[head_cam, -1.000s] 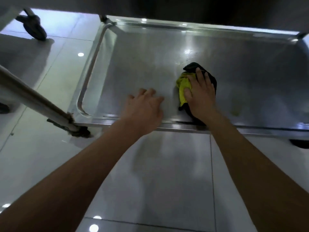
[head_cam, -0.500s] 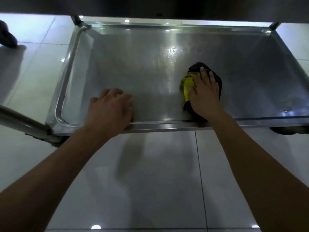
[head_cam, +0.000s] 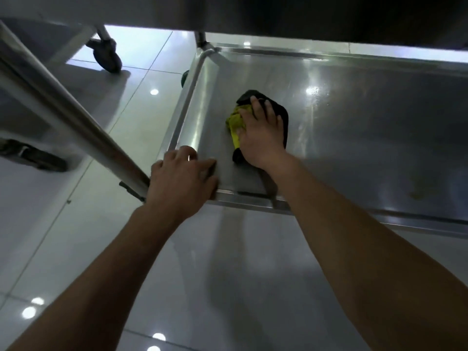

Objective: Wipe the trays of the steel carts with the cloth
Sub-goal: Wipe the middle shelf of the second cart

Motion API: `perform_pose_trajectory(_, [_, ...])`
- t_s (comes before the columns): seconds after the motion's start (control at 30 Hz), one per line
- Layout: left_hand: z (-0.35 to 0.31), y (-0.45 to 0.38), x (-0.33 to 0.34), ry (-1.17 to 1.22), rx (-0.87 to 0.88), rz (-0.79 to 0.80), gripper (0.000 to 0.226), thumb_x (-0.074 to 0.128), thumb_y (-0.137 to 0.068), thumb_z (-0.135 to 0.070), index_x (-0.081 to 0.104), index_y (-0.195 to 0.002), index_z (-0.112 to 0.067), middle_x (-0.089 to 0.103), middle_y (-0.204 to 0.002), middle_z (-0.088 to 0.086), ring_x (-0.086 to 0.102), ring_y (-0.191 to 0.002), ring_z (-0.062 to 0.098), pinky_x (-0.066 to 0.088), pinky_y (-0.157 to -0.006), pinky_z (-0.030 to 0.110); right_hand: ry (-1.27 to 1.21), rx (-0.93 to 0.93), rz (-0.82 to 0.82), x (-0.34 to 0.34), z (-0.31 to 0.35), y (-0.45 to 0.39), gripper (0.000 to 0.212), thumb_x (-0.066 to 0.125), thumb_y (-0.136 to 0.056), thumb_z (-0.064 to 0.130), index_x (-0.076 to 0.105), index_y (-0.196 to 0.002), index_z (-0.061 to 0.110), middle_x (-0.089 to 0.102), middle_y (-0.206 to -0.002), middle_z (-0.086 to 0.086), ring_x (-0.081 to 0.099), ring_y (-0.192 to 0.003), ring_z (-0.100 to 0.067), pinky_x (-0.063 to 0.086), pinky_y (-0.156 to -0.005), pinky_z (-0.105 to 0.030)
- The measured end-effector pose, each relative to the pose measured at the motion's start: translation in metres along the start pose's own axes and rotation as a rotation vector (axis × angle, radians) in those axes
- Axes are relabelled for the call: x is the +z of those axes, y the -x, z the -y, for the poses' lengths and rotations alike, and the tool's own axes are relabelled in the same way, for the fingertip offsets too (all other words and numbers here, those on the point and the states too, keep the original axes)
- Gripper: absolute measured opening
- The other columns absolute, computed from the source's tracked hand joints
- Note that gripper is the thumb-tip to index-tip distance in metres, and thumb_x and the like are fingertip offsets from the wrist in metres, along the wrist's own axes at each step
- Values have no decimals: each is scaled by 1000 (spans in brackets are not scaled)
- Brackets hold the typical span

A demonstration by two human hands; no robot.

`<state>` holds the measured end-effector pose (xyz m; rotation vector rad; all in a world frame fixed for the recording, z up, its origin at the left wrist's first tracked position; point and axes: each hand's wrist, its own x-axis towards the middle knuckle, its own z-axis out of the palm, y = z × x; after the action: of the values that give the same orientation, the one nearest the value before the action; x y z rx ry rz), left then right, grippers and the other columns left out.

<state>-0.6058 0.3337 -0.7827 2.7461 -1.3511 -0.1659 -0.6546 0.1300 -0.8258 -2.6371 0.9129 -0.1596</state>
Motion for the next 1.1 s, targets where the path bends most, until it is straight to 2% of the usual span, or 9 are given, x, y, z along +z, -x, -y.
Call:
perform_pose_trajectory(0.2, [2,-5,6,-100,41,-26,33,44,-96,-46,64,-118,-35,56,-116,2,55,-108,31,42,-80,41,-52,-128,82,20,60,-27,52,34,-103,40,31,-154,28,0,-168,3,-6,-153,-27,0,-121,-55])
perform_pose_trajectory(0.37, [2,-2,13,-95,51,-50,36,33,-101,-45,60,-121,-32,55,-109,4,52,-106,31,43,-86,45,-146,-217,124,22,73,-37,49,38,-102,36,35,-150,36,2,-167,9,-4,-154,-23,-2,-121,-51])
perform_pose_trajectory(0.5, [-3,-2,11,-46,10,-4,39,35,-102,-45,57,-133,-35,54,-122,6,49,-120,30,42,-98,52,-146,-213,93,20,60,-33,48,38,-103,36,35,-151,33,4,-168,7,-1,-154,-23,2,-122,-50])
perform_pose_trajectory(0.67, [-6,2,8,-11,-26,67,56,41,-92,-59,49,-142,-36,44,-141,7,37,-139,33,33,-109,57,-66,-102,-2,-1,2,-21,47,42,-103,35,40,-149,26,10,-167,3,6,-153,-27,10,-122,-50])
perform_pose_trajectory(0.73, [-7,1,6,-21,-27,90,60,41,-91,-61,47,-144,-35,42,-144,6,36,-140,33,34,-109,57,-21,-30,-37,-17,-37,-12,48,44,-102,34,41,-149,24,13,-167,1,10,-153,-29,13,-122,-48])
perform_pose_trajectory(0.9, [-25,-1,-4,-113,-39,125,49,41,-91,-57,57,-127,-27,47,-139,9,43,-132,35,43,-101,57,5,124,-73,-58,-134,32,47,47,-103,31,42,-148,20,14,-167,-4,11,-152,-33,14,-121,-51])
perform_pose_trajectory(0.97, [-51,-3,-6,-114,12,100,41,46,-92,-49,60,-121,-25,45,-143,8,41,-133,33,43,-101,55,2,158,-85,-68,-160,50,47,47,-103,29,42,-149,20,14,-167,-4,10,-152,-33,14,-121,-52])
perform_pose_trajectory(1.03, [-97,-5,-3,-31,149,90,37,49,-91,-45,61,-122,-29,46,-144,5,44,-131,30,45,-100,50,18,158,-84,-73,-175,62,47,47,-103,29,42,-149,19,14,-167,-5,11,-152,-34,15,-121,-52])
perform_pose_trajectory(1.1, [-149,-2,9,37,266,109,34,48,-93,-44,63,-118,-27,52,-134,3,50,-123,31,48,-95,49,43,148,-75,-77,-183,70,47,46,-103,29,42,-149,18,14,-166,-6,12,-152,-35,15,-121,-50])
